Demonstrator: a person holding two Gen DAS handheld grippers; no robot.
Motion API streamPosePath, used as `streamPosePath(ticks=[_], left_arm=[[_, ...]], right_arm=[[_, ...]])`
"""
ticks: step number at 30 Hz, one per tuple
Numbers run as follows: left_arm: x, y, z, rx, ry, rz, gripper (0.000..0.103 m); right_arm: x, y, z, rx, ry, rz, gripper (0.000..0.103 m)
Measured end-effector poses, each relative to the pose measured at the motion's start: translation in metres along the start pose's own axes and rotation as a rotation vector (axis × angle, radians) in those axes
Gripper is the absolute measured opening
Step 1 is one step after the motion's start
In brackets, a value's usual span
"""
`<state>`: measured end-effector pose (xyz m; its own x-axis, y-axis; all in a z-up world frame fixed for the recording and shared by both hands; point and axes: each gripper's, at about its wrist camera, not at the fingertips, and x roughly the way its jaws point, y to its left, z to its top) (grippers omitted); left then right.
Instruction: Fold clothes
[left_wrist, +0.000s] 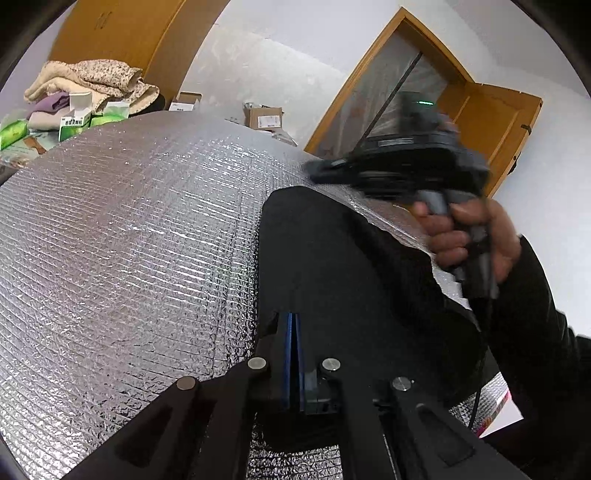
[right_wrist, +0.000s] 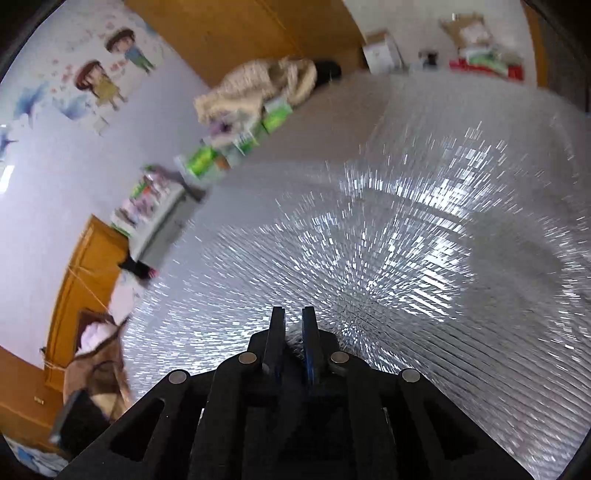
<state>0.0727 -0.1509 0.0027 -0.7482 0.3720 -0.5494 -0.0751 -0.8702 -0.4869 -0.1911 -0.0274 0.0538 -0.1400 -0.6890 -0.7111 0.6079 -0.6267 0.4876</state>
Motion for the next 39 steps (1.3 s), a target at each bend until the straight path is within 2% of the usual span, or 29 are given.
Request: streamPosePath(ticks=[5,8,9,10,11,12,14,17,21,23,24,25,27,31,39], left_arm=[[-0.001,0.001,-0.001,-0.005,-0.001,0.000,0.003],[-0.001,0.000,-0.001,-0.007,0.005,0.002,0.003],[-0.001,-0.001,-0.001,-0.005,0.007,0.005,0.003],[-0.001,-0.002,-0.001,-0.002,0.010,0.009,0.003],[-0.001,-0.003,-0.001,0.002,0.011,0.014,0.003],[-0.002,-0.003,-0.001,0.004,0.011,0.019,0.003],[-0.002,-0.004,-0.001,0.003,0.013,0.025,0.003],[-0.005,-0.004,0.002,-0.005,0.020,0.032,0.003],[-0.016,-0.008,0.007,-0.012,0.004,0.037,0.003],[-0.019,-0.010,0.007,0.002,-0.001,0.045,0.003],[-0.019,-0.011,0.007,0.006,0.001,0.048,0.003],[-0.019,-0.011,0.007,0.006,0.001,0.049,0.003],[-0.020,-0.010,0.007,0.004,0.002,0.051,0.003],[-0.022,-0.012,0.008,0.009,-0.001,0.048,0.003],[-0.006,-0.025,0.005,0.047,0.040,0.020,0.003]], right_arm=[[-0.054,-0.001,-0.046,-0.023,-0.096,0.021,0.022],[-0.056,-0.011,-0.084,-0.010,-0.070,0.010,0.022],[-0.055,-0.022,-0.095,0.003,-0.058,-0.022,0.019],[-0.052,-0.036,-0.104,0.045,-0.058,-0.037,0.007],[-0.057,-0.052,-0.109,0.102,-0.080,-0.015,0.000],[-0.064,-0.062,-0.112,0.166,-0.110,0.001,0.000],[-0.075,-0.064,-0.113,0.188,-0.150,-0.007,0.000],[-0.084,-0.050,-0.114,0.164,-0.163,-0.038,0.007],[-0.092,-0.039,-0.120,0.158,-0.195,0.047,0.007],[-0.090,-0.037,-0.127,0.153,-0.196,0.048,0.007],[-0.086,-0.044,-0.132,0.169,-0.182,0.019,0.007],[-0.086,-0.042,-0.134,0.166,-0.182,0.023,0.002],[-0.087,-0.038,-0.139,0.159,-0.183,0.031,0.000],[-0.090,-0.030,-0.148,0.146,-0.185,0.047,0.008],[-0.094,-0.014,-0.166,0.119,-0.187,0.078,0.008]])
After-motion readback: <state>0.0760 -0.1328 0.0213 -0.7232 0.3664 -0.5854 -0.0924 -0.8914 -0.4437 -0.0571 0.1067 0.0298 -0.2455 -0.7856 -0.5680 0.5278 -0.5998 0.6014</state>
